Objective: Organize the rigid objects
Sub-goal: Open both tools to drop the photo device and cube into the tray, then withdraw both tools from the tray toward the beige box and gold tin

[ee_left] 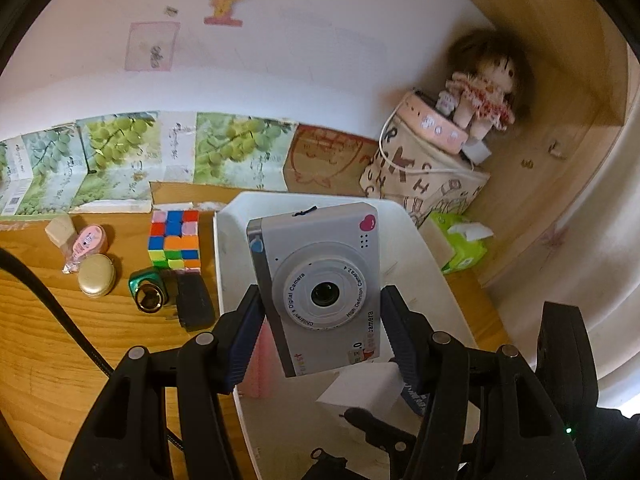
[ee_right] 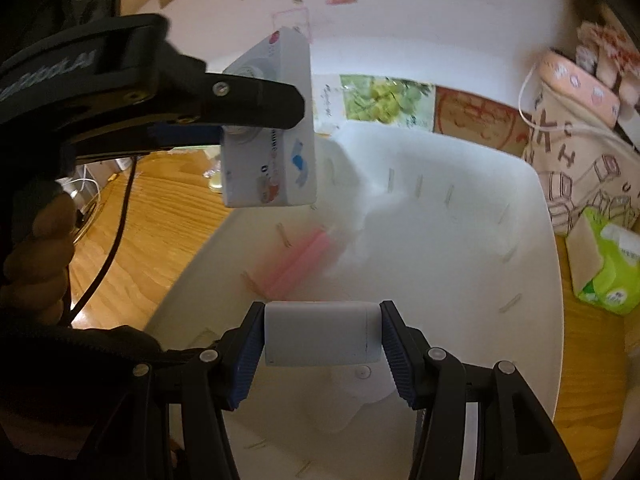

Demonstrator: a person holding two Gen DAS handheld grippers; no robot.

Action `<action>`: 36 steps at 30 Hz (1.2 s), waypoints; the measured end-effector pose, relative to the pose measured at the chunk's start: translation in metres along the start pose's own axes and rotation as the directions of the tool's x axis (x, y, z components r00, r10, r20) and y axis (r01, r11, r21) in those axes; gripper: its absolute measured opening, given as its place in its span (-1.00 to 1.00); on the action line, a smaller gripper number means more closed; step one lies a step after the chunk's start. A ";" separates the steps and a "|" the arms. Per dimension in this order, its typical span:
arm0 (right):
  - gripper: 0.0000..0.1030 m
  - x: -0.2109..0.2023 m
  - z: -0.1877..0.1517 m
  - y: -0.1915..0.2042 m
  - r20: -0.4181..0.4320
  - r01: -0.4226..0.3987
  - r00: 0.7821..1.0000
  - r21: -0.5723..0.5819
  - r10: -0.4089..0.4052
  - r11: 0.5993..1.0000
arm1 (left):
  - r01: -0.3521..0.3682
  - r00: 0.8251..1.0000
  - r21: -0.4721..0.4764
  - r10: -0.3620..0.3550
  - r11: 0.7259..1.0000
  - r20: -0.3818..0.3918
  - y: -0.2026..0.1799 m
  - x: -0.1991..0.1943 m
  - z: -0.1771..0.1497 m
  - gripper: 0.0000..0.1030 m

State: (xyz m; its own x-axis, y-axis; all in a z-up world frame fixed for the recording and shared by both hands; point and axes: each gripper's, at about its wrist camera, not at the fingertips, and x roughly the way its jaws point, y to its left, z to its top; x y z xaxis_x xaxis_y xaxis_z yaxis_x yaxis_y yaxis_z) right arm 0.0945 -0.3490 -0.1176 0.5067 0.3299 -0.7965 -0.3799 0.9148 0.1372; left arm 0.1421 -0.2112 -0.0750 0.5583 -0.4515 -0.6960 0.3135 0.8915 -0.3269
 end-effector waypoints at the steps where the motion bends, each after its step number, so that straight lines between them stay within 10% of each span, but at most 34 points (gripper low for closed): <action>1: 0.10 0.001 0.000 -0.001 -0.006 0.000 1.000 0.004 0.000 1.000 | -0.002 1.000 0.003 0.002 1.000 -0.010 -0.001 0.003 0.000 0.22; 21: 0.11 -0.001 0.000 -0.012 0.010 0.012 1.000 0.050 -0.013 0.999 | -0.038 0.994 0.010 0.039 0.999 -0.101 -0.003 0.021 -0.003 0.24; 36: 0.18 -0.024 -0.007 -0.002 0.064 0.061 0.996 0.046 -0.063 0.997 | -0.026 0.999 0.050 0.025 0.998 0.027 -0.012 -0.019 -0.003 0.52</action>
State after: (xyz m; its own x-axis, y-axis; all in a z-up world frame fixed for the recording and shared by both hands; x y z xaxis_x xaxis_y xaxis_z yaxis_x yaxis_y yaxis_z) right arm 0.0780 -0.3607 -0.1031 0.5783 0.2855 -0.7643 -0.3129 0.9427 0.1154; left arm 0.1253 -0.2127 -0.0600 0.5868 -0.4300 -0.6862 0.3370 0.9002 -0.2760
